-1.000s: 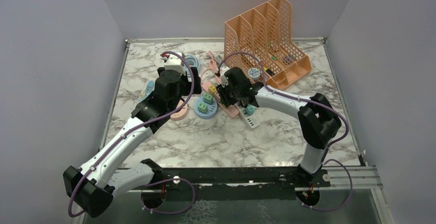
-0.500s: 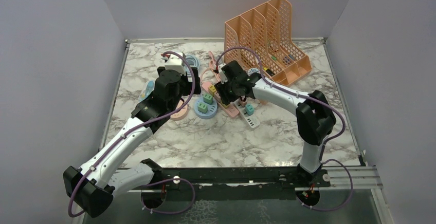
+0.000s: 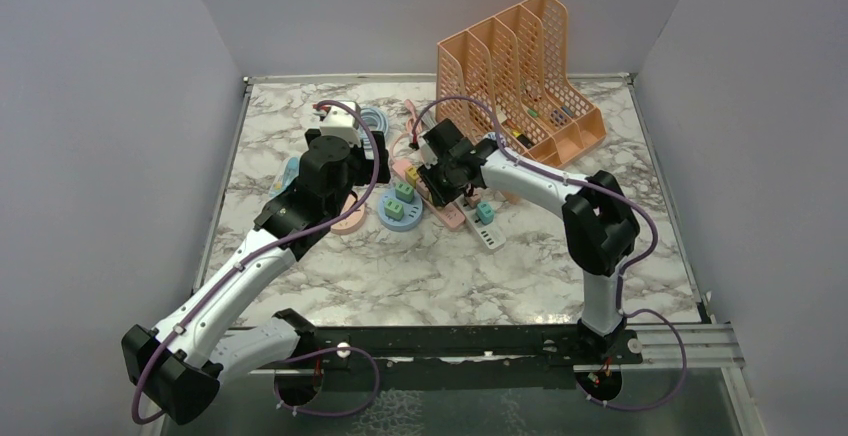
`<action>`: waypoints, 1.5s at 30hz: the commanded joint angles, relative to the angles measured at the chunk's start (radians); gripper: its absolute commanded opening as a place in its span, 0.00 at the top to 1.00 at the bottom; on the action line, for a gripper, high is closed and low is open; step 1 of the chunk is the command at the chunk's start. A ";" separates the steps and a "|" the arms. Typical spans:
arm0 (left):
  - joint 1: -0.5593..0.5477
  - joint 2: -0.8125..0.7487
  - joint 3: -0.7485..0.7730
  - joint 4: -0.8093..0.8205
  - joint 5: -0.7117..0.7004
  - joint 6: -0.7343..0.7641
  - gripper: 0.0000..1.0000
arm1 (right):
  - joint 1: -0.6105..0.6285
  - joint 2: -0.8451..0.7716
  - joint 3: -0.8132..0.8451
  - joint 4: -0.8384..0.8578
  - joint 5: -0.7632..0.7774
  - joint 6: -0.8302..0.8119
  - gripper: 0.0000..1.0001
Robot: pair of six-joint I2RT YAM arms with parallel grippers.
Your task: Insert the plug
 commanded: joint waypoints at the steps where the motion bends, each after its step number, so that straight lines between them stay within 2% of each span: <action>1: 0.009 -0.023 0.001 0.033 -0.025 0.015 0.12 | 0.004 0.094 -0.032 -0.031 0.034 -0.008 0.99; 14: 0.011 -0.002 0.002 0.044 -0.029 0.022 0.12 | 0.025 0.273 -0.063 -0.057 0.169 0.114 0.99; 20: 0.012 0.006 0.016 0.042 -0.027 0.024 0.12 | 0.026 0.199 -0.025 -0.041 0.133 0.133 0.98; 26: 0.016 0.007 0.063 0.028 -0.031 0.050 0.12 | 0.025 0.004 0.037 -0.018 0.092 0.196 0.58; 31: 0.017 -0.003 0.080 0.019 -0.015 0.048 0.12 | 0.025 -0.151 0.093 -0.020 0.180 0.261 0.39; 35: 0.018 -0.013 0.076 0.008 0.010 0.029 0.12 | 0.023 -0.245 0.072 0.033 0.252 0.309 0.37; 38: 0.018 -0.020 0.069 -0.002 0.031 0.008 0.12 | 0.011 -0.257 0.049 0.073 0.302 0.350 0.37; 45: 0.018 -0.022 0.057 -0.013 0.094 -0.070 0.12 | -0.042 -0.062 0.201 0.019 0.311 0.451 0.44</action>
